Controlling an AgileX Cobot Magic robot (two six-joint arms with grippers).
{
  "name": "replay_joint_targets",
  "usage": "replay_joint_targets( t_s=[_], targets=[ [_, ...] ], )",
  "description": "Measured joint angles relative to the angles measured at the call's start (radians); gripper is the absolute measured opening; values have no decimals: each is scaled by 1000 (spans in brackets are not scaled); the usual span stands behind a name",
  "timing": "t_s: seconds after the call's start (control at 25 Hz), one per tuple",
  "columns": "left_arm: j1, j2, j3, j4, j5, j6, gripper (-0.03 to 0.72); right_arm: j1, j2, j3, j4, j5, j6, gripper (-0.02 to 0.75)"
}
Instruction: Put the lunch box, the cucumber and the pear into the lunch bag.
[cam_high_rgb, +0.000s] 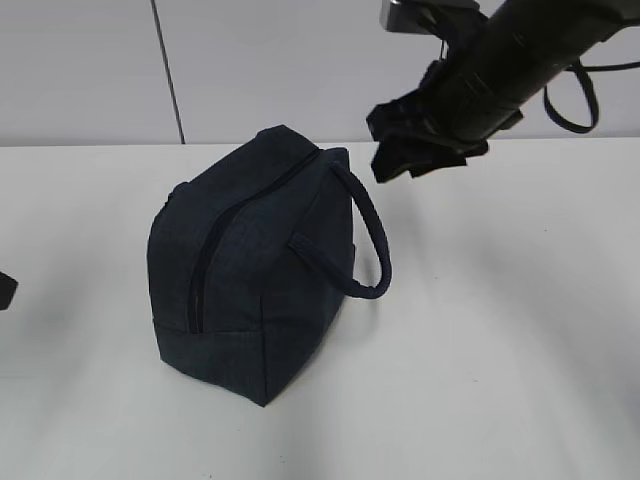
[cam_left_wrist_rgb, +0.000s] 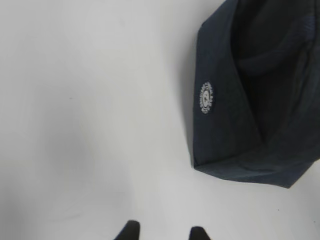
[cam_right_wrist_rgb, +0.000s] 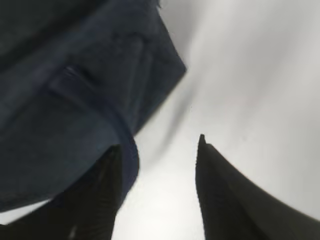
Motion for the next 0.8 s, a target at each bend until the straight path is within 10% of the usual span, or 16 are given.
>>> replay_joint_targets(
  t_s=[0.8],
  targets=[
    [0,-530,0,76,296,-100,186,0,-567,565,-315,182,280,376]
  ],
)
